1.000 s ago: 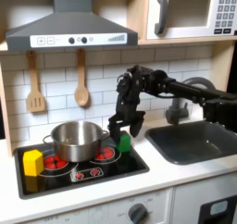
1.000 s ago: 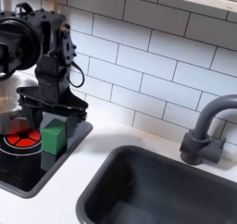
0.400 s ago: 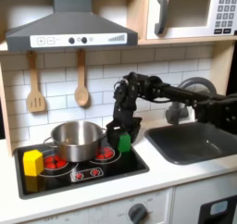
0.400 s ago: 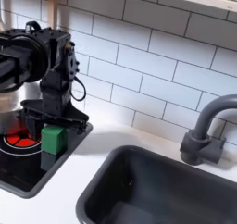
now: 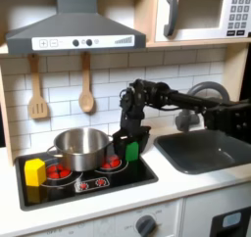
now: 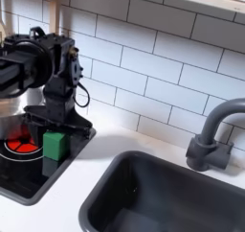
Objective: Reach green block
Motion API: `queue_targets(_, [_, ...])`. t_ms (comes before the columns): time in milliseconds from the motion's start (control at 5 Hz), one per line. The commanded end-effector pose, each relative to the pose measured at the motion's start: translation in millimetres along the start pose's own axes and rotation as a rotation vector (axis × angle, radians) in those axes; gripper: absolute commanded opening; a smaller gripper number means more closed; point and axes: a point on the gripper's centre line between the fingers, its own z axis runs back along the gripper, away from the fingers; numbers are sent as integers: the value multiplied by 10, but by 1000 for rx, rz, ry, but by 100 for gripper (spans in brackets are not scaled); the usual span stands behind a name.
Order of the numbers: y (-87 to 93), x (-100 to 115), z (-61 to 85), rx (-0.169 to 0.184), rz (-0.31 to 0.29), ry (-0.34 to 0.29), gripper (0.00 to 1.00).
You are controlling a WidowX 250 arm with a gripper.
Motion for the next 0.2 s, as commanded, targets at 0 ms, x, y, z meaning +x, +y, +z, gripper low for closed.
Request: queue_targets(0, [0, 0, 0, 0, 0, 0, 100])
